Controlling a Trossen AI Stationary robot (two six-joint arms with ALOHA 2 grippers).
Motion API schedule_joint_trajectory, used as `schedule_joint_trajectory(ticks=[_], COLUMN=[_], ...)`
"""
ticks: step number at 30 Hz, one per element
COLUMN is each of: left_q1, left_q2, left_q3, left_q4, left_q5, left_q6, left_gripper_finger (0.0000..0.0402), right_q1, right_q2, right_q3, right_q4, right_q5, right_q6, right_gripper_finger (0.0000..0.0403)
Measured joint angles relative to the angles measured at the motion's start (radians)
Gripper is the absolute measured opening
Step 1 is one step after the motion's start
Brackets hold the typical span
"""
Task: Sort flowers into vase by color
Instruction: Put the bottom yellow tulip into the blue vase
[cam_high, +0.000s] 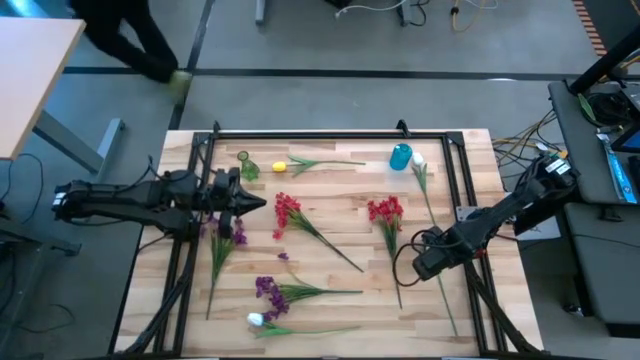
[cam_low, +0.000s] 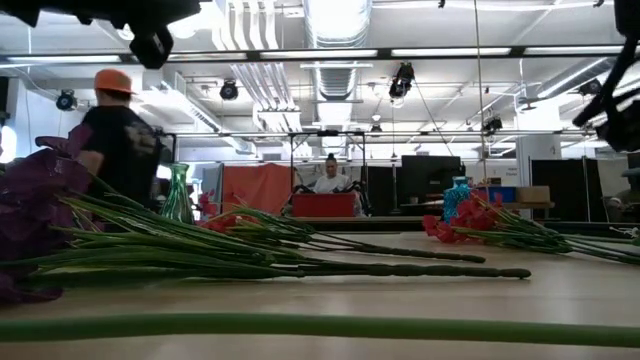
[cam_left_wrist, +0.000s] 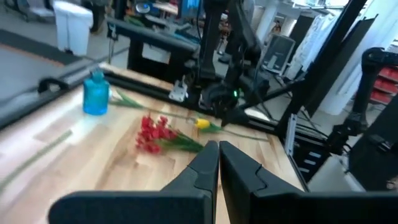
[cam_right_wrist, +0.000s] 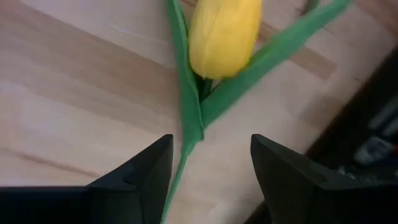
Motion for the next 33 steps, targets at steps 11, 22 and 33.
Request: schedule_joint_trajectory(ticks=[11, 22, 33], left_q1=[0.0, 0.0, 0.0], left_q2=[0.078, 0.139, 0.172], left_q3=[0.07, 0.07, 0.07], left_q4=[-0.005, -0.062, -0.067], left_q5=[-0.003, -0.003, -0.003], left_q6=[0.087, 0.061, 0.053], left_gripper_finger=[0.0, 0.0, 0.0], right_q1=[0.0, -0.001, -0.138], right_q2=[-0.003, -0.044, -0.161], right_q3=[-0.116, 0.08, 0.268], right_q4=[0.212, 0.055, 0.307], right_q5=[0.017, 0.054, 0.666], right_q6=[0.084, -0.027, -0.629], right_gripper_finger=[0.0084, 0.0013, 0.0013])
